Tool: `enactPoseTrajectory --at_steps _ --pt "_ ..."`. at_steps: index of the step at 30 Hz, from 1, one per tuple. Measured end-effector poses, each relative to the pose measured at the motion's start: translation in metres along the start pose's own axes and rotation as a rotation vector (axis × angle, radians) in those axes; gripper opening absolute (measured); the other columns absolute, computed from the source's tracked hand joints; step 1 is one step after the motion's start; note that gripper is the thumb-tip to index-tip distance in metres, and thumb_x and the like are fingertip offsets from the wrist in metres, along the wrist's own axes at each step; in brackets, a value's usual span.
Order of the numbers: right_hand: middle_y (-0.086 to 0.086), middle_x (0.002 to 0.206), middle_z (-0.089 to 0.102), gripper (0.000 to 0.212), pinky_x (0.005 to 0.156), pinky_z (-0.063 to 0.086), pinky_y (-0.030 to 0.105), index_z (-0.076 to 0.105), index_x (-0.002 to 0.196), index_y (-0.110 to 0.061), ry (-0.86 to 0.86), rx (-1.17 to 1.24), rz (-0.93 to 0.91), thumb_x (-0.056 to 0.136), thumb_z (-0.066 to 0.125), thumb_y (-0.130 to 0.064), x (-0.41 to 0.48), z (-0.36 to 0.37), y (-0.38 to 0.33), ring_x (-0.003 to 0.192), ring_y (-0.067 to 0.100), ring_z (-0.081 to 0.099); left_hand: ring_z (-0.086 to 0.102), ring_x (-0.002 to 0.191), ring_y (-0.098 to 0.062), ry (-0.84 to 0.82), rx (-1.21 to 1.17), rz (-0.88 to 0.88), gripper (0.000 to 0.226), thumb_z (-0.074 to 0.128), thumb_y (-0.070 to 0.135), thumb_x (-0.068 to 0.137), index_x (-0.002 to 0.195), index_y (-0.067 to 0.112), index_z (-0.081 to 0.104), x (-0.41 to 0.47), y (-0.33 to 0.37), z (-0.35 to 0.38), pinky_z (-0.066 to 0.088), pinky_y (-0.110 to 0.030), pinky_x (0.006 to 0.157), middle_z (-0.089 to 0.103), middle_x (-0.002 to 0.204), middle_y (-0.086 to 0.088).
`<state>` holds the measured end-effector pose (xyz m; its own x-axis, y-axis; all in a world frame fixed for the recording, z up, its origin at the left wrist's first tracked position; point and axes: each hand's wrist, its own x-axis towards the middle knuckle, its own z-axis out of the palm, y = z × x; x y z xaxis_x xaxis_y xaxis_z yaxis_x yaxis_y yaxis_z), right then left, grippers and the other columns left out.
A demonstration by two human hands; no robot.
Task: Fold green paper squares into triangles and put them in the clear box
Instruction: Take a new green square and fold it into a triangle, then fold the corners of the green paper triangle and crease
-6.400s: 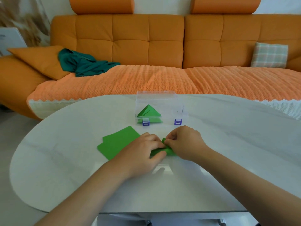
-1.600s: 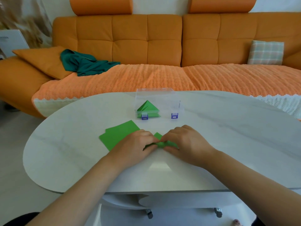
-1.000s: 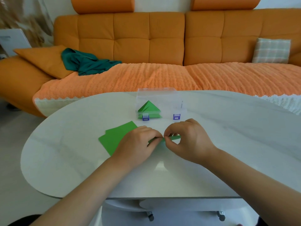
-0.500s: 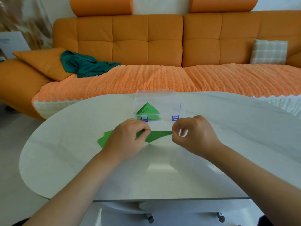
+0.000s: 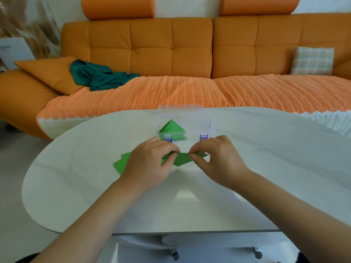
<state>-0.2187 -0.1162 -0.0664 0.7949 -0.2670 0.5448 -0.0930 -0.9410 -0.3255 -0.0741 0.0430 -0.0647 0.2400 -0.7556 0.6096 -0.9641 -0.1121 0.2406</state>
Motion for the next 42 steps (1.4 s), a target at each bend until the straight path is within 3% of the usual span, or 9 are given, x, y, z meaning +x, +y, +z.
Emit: enactPoseTrajectory --at_steps 5,15,21,27,30,32,35,39,42 --pt "-0.018 0.074 0.069 0.009 0.08 0.04 0.028 0.071 0.079 -0.031 -0.002 0.016 -0.024 0.085 0.064 -0.031 0.002 0.0 -0.005 0.067 0.003 0.061 0.06 0.073 -0.017 0.004 0.075 0.116 0.013 0.064 0.027 0.088 0.087 0.021 0.076 0.002 0.008 0.006 0.049 -0.034 0.059 0.069 0.076 0.007" --pt "-0.018 0.074 0.068 0.007 0.08 0.04 0.032 0.068 0.078 -0.029 -0.008 -0.005 -0.045 0.083 0.064 -0.027 0.003 -0.008 -0.003 0.066 0.006 0.061 0.049 0.061 -0.015 -0.057 0.072 0.138 0.016 0.061 0.02 0.084 0.073 0.022 0.072 0.007 -0.004 -0.002 0.044 -0.032 0.047 0.058 0.059 0.006" --pt "-0.02 0.076 0.068 0.009 0.084 0.038 0.03 0.067 0.078 -0.03 -0.002 0.002 0.006 0.083 0.064 -0.025 0.004 -0.015 0.004 0.069 0.003 0.061 0.052 0.063 -0.016 -0.085 0.142 0.079 0.02 0.055 0.022 0.084 0.068 0.019 0.066 0.004 -0.021 -0.014 0.044 -0.033 0.047 0.056 0.058 0.005" --pt "-0.018 0.076 0.069 0.01 0.084 0.043 0.035 0.069 0.078 -0.03 0.011 0.011 0.054 0.083 0.063 -0.024 0.005 -0.017 0.011 0.068 0.006 0.063 0.06 0.067 -0.013 -0.104 0.2 -0.058 0.023 0.055 0.022 0.088 0.077 0.021 0.075 0.001 -0.046 -0.028 0.054 -0.034 0.053 0.069 0.068 0.008" --pt "-0.021 0.077 0.068 0.01 0.083 0.044 0.032 0.072 0.08 -0.031 -0.009 0.047 0.061 0.085 0.07 -0.022 0.006 -0.017 0.013 0.07 0.004 0.062 0.064 0.076 -0.01 -0.015 0.088 -0.176 0.017 0.063 0.016 0.089 0.093 0.021 0.079 0.0 -0.039 -0.03 0.056 -0.029 0.069 0.074 0.083 0.008" --pt "-0.021 0.08 0.066 0.01 0.078 0.044 0.023 0.075 0.085 -0.03 -0.075 0.107 0.038 0.086 0.071 -0.02 0.008 -0.018 0.012 0.072 0.003 0.061 0.064 0.086 -0.007 0.016 -0.056 -0.185 0.023 0.059 0.025 0.091 0.103 0.02 0.078 0.0 -0.023 -0.027 0.053 -0.026 0.079 0.074 0.092 0.011" --pt "-0.018 0.085 0.065 0.013 0.075 0.047 0.019 0.076 0.093 -0.028 -0.183 0.209 -0.003 0.089 0.069 -0.017 0.009 -0.018 0.006 0.077 0.007 0.062 0.06 0.101 -0.001 -0.109 -0.224 -0.184 0.036 0.055 0.048 0.087 0.11 0.027 0.075 -0.001 -0.002 -0.016 0.045 -0.018 0.09 0.07 0.1 0.022" --pt "-0.016 0.088 0.067 0.014 0.079 0.045 0.013 0.074 0.098 -0.029 -0.193 0.357 0.144 0.088 0.071 -0.02 0.01 -0.019 -0.001 0.088 0.005 0.062 0.06 0.086 -0.002 -0.144 -0.258 -0.225 0.011 0.073 0.033 0.085 0.093 0.031 0.078 0.002 0.006 -0.002 0.043 -0.015 0.074 0.07 0.083 0.02" --pt "-0.007 0.082 0.069 0.022 0.08 0.051 0.023 0.07 0.104 -0.029 -0.124 0.534 0.297 0.085 0.075 -0.019 0.012 -0.018 -0.003 0.08 0.011 0.065 0.061 0.073 0.004 -0.125 -0.392 -0.388 0.012 0.074 0.023 0.086 0.083 0.034 0.077 0.003 0.008 0.0 0.038 -0.007 0.063 0.071 0.079 0.023"
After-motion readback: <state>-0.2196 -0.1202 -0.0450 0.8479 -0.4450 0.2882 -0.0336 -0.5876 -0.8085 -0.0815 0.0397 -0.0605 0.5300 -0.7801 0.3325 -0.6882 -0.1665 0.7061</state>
